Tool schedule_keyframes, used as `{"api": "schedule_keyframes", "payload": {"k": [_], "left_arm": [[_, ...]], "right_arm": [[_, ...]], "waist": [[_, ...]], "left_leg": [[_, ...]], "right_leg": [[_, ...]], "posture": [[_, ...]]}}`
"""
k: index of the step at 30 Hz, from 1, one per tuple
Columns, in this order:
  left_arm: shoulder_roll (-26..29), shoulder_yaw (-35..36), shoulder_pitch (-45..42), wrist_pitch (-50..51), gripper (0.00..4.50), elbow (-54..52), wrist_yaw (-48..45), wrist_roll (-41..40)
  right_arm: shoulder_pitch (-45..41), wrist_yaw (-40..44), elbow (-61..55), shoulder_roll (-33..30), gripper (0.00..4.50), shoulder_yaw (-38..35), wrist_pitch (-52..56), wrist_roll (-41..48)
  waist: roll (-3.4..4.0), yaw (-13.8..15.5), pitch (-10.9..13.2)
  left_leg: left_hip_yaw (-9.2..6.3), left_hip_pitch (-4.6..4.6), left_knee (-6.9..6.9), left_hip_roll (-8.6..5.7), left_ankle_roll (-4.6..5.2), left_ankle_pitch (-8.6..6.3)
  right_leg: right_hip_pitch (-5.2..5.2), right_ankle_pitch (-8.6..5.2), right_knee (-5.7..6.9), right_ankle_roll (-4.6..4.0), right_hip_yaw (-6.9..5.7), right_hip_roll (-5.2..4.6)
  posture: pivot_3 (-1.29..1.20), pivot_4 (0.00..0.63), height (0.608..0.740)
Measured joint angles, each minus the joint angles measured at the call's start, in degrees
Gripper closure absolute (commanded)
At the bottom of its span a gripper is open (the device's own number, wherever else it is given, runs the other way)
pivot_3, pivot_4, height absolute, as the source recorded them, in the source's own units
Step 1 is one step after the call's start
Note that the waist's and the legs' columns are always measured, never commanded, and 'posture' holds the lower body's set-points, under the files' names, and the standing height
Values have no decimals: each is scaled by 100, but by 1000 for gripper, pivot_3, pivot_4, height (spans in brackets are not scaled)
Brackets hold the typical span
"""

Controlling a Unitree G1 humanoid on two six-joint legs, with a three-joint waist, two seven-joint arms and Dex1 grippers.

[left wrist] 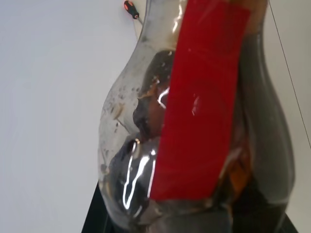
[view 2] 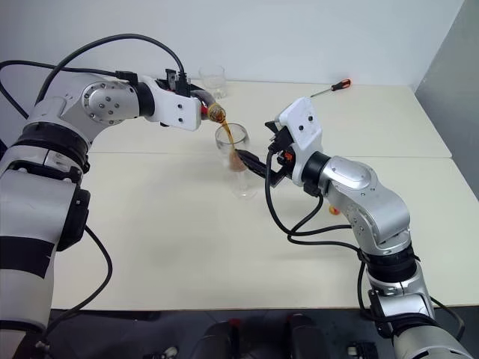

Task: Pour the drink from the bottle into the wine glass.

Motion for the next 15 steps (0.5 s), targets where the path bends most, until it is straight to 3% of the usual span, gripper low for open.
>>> {"api": "schedule_keyframes", "payload": {"k": [15], "left_arm": [[0, -37, -80, -5, 3182, 2, 94, 46]], "right_arm": [[0, 2, 3, 16, 0, 0, 0, -1]], "waist": [[0, -1, 0]], "left_leg": [[1, 0, 1, 0, 0, 0]], "right_leg": [[0, 0, 1, 0, 0, 0]], "posture": [[0, 150, 740]]}}
